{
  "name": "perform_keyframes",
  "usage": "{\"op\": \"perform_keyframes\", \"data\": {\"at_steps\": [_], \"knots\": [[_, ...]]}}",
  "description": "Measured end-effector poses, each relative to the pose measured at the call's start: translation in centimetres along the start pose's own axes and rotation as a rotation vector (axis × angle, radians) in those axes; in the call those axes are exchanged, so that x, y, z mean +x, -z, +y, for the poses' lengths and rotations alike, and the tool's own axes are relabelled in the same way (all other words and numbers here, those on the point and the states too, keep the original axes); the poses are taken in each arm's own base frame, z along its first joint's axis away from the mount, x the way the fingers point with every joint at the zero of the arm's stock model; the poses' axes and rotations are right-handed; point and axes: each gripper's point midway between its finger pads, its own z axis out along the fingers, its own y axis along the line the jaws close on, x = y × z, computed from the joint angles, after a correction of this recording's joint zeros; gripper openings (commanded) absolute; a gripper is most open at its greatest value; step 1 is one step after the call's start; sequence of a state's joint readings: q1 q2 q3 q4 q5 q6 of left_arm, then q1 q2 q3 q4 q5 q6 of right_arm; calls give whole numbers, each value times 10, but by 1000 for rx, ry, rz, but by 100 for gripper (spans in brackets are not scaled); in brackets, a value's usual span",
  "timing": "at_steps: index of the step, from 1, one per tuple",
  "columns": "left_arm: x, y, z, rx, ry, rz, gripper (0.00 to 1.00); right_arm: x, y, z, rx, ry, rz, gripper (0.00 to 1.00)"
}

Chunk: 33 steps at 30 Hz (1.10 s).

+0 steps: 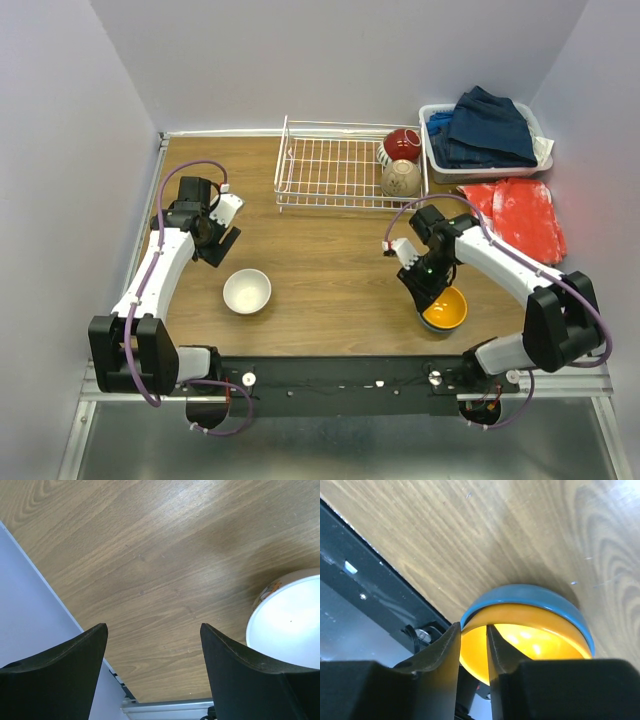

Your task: Load the bowls into the dish rack

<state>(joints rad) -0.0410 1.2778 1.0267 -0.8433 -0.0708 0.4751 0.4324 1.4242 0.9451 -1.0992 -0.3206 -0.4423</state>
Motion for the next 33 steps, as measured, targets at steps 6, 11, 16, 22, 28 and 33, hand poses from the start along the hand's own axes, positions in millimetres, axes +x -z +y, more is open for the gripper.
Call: {"op": "perform_keyframes", "data": {"at_steps": [6, 11, 16, 22, 28, 33], "knots": [[-2, -1, 1, -2, 0, -4, 84, -4, 4, -4, 22, 10, -3, 11], [-9, 1, 5, -9, 2, -18, 84, -3, 4, -7, 38, 22, 11, 4], [-10, 1, 6, -13, 3, -23, 84, -8, 8, -10, 55, 41, -2, 0], [-11, 1, 6, -13, 3, -23, 84, -12, 17, -17, 97, 57, -2, 1], [-27, 12, 15, -29, 6, -67, 84, -19, 45, -17, 149, 76, -16, 31], [-53, 22, 27, -42, 14, -122, 84, -29, 69, -16, 205, 88, -94, 61]]}}
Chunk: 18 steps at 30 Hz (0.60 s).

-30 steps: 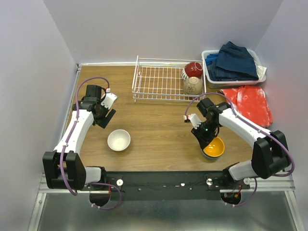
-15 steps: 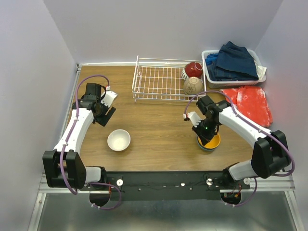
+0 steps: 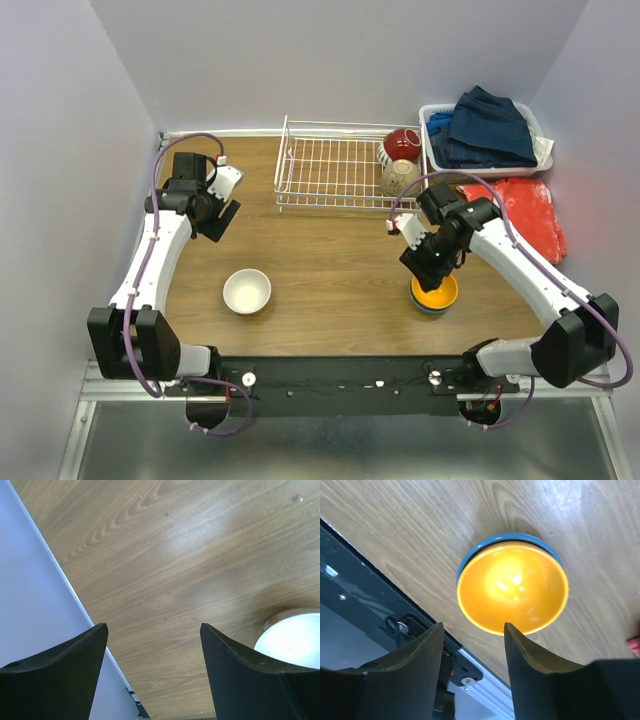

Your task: Load the bowls into the dish rack

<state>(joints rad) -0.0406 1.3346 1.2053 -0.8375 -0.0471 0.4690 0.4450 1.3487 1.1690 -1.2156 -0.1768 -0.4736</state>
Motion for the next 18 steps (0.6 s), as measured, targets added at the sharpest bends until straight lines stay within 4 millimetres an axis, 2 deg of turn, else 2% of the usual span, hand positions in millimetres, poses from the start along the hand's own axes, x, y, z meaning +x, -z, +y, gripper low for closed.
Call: {"op": "perform_keyframes", "data": {"at_steps": [3, 7, 13, 18], "knots": [[-9, -1, 3, 3, 4, -10, 84, 3, -3, 2, -7, -7, 6, 61], [-17, -5, 6, 10, 11, -10, 84, 10, -20, 4, -44, -19, 62, 57], [-18, -5, 6, 12, 15, -7, 84, 4, -43, 2, -89, -26, 123, 54], [-15, -7, 5, 16, 14, 0, 83, -3, -52, 2, -108, -12, 146, 52]]}}
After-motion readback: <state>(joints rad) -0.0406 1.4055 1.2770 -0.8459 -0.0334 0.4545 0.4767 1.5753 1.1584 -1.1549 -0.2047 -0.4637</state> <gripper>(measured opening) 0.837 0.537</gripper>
